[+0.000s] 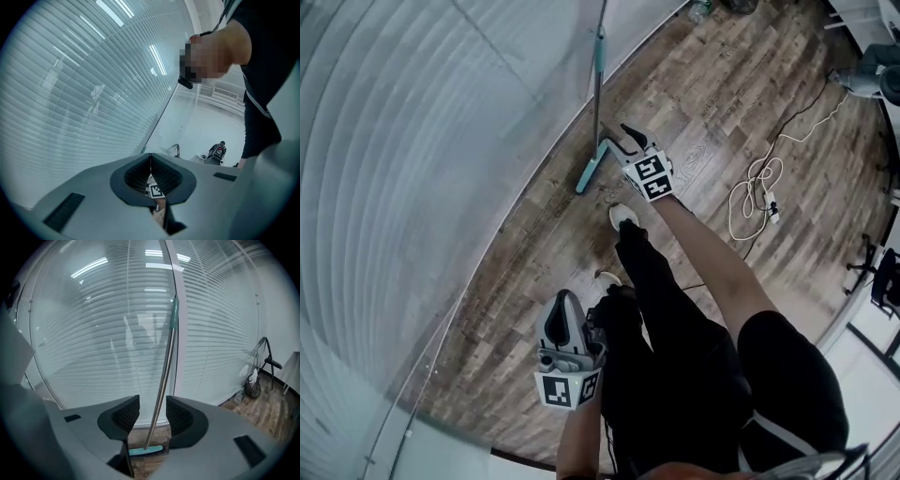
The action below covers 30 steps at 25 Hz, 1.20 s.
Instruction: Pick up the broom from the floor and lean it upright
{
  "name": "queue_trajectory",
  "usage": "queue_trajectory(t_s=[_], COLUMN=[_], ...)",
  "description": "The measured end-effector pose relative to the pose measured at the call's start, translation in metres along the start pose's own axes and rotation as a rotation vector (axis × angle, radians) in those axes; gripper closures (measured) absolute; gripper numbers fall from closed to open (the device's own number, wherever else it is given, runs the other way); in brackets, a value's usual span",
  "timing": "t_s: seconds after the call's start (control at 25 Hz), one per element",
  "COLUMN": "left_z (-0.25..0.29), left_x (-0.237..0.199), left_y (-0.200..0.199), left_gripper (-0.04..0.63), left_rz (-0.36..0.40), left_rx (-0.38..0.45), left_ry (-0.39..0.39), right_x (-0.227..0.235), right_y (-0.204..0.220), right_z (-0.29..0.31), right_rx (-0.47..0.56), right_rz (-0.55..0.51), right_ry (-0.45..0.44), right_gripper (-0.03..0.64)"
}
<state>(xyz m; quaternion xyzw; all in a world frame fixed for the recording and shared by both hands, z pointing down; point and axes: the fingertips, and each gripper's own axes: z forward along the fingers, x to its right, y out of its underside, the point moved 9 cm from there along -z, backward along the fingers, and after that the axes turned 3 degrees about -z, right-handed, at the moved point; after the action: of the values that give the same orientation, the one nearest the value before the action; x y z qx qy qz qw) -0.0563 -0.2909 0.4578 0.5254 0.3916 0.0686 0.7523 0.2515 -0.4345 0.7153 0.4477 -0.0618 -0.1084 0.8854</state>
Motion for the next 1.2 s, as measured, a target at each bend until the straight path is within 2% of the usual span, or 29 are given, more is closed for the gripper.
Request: queue_trajectory(t_s=[0.16, 0.44, 0.56, 0.64, 0.72, 0.8, 0.92, 1.12, 1.2], left_z=[-0.025, -0.083, -0.116, -0.139, -0.164, -0.187, -0.212, -0.216, -0.220], left_x=[0.036, 0.081, 0.102, 0.119, 0.138, 0.156, 0.176, 0.206, 0.214], left_y=[-0.019, -0.051, -0.067, -0.083, -0.103, -0.124, -0.142, -0.165, -0.168], left_gripper=[0.577, 0.577, 0.577, 0.577, 0.577, 0.577, 0.577, 0.577, 0.577], left_rz=[0.022, 0.068, 0.076, 0.090, 0.137, 0.177, 0.177, 0.206, 0.184], left_rx=[-0.007, -0.007, -0.005, 0.019, 0.055, 0.088, 0.123, 0.223, 0.243], left_ry=[0.045, 0.083, 0.097, 0.096, 0.089, 0.090, 0.078, 0.031, 0.003], right_x=[-0.027, -0.072, -0.107, -0.132, -0.156, -0.178, -0.206, -0.222, -0.231], right_y=[-0.021, -0.070, -0.095, -0.117, -0.145, -0.173, -0.204, -0.237, -0.242], right_z=[-0.080, -0.243, -0.316, -0.367, -0.418, -0.466, -0.529, -0.579, -0.590], right_rx=[0.053, 0.204, 0.258, 0.304, 0.363, 0.411, 0.467, 0.512, 0.529], right_rz=[0.042, 0.163, 0.158, 0.125, 0.103, 0.107, 0.080, 0.109, 0.097], right_ry=[-0.006, 0.111, 0.110, 0.092, 0.050, -0.024, -0.108, -0.169, -0.189], right_gripper=[0.443, 0.446, 0.518, 0.562, 0.595, 0.598, 0.598, 0.598, 0.600])
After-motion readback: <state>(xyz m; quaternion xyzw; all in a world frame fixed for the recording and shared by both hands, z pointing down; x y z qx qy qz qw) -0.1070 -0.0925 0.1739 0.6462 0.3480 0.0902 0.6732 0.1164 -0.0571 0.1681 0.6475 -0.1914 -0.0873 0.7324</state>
